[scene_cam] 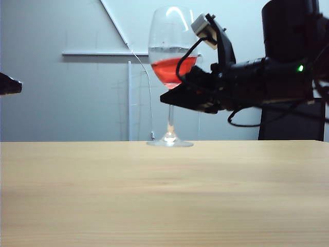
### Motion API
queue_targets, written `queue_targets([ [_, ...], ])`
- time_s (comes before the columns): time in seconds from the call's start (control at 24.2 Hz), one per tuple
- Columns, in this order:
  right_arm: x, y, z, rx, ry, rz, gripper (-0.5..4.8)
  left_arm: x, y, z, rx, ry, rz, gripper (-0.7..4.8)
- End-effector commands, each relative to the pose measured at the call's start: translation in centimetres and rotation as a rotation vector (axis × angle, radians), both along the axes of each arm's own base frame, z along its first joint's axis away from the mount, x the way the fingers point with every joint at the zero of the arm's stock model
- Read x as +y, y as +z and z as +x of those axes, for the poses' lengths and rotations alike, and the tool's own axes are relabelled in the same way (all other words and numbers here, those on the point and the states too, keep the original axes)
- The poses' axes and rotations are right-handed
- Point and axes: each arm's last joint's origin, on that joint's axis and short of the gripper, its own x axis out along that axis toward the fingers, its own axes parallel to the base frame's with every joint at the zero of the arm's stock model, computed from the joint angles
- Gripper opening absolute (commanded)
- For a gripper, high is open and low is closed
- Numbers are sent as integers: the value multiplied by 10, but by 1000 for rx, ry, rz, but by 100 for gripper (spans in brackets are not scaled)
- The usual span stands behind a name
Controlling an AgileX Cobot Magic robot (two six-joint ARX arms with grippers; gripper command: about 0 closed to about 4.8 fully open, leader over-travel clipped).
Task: Gently pick up the goblet, rotate it counterclockwise for two full turns (viewing from above), and then place it back on the table.
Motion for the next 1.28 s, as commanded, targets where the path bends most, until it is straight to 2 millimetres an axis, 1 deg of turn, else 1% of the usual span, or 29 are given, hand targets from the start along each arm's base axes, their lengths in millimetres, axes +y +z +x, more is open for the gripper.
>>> queue_targets([
  [0.04, 3, -2, 4, -88, 7, 36, -5, 0, 2, 0, -6, -5, -5, -5],
  [0.29, 5, -13, 7, -125, 9, -10, -5, 0, 2, 0, -5, -5, -5, -5],
  [0.54, 6, -16, 6, -122, 16, -24, -5, 0, 2, 0, -5, -5, -5, -5],
  [0.78, 14, -26, 3, -117, 42, -51, -5, 0, 2, 0, -5, -5, -5, -5],
  [0.91, 17, -27, 1, -128, 50, -66, -5, 0, 2, 0, -5, -5, -5, -5],
  [1.28, 19, -36, 2, -135, 53, -71, -5, 0, 2, 0, -5, -5, -5, -5],
])
